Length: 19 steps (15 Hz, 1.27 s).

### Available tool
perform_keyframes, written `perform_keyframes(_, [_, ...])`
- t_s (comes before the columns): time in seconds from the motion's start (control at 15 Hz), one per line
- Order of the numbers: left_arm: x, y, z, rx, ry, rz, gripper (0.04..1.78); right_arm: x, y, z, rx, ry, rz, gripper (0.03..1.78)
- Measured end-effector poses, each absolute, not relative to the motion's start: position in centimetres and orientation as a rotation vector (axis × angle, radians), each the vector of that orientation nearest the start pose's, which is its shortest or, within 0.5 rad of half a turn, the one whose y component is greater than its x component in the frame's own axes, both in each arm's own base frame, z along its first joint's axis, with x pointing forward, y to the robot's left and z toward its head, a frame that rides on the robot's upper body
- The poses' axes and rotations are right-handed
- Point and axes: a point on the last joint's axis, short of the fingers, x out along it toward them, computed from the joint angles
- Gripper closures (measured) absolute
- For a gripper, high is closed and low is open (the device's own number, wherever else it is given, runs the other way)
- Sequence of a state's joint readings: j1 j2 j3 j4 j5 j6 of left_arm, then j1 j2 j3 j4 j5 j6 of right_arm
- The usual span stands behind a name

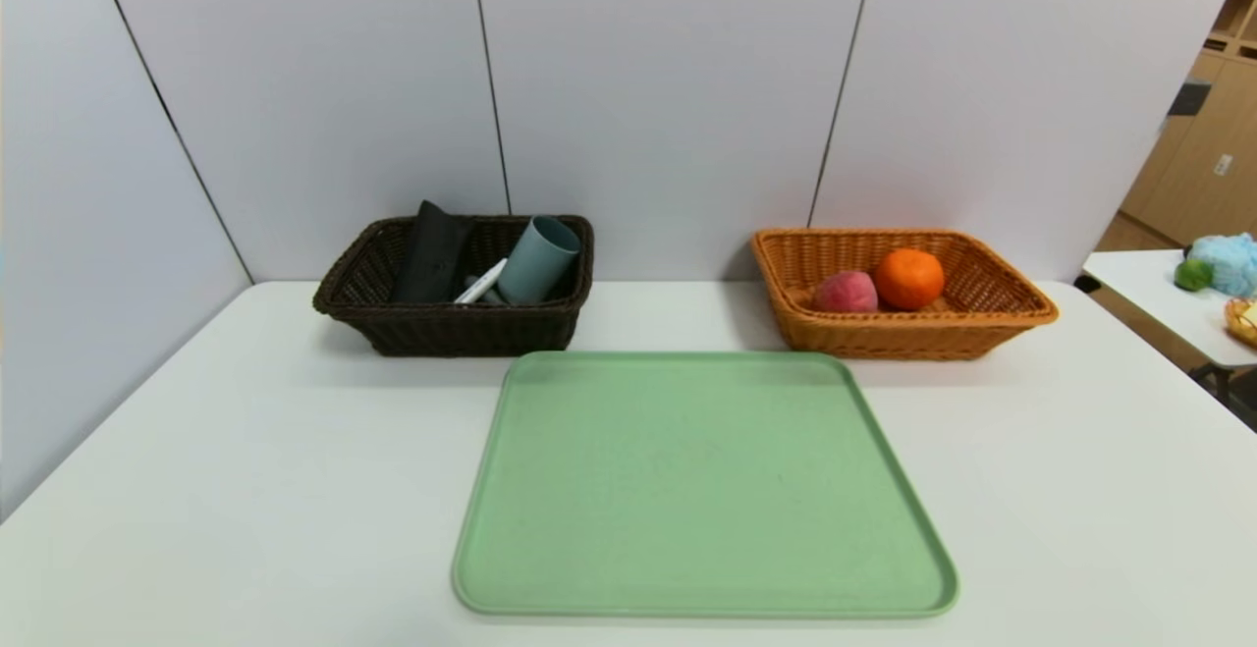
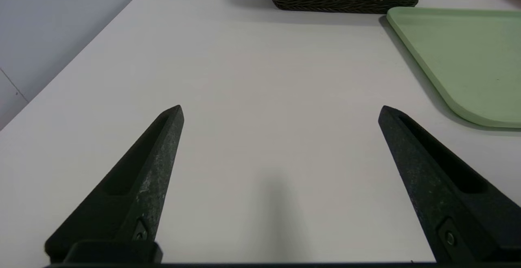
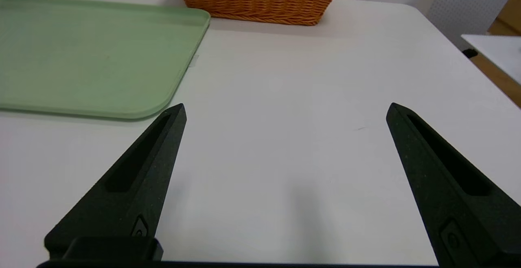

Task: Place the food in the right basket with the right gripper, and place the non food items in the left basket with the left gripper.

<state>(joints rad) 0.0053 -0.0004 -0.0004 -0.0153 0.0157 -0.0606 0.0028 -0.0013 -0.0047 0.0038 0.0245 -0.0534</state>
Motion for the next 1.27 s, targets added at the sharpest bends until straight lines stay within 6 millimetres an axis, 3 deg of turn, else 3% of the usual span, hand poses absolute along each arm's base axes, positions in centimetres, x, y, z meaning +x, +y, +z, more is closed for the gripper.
perform_keyframes(0.2, [-2.29, 0.07, 7.76, -0.108, -0.023, 0.036, 0.13, -2.36, -0.05, 7.65, 0.052, 0.005, -0.017, 0.11])
perform_keyframes(1.27, [-2.28, 0.07, 7.76, -0.108, -0.023, 0.038, 0.13, -2.36, -0.05, 7.76, 0.054, -0.007, -0.019, 0.11])
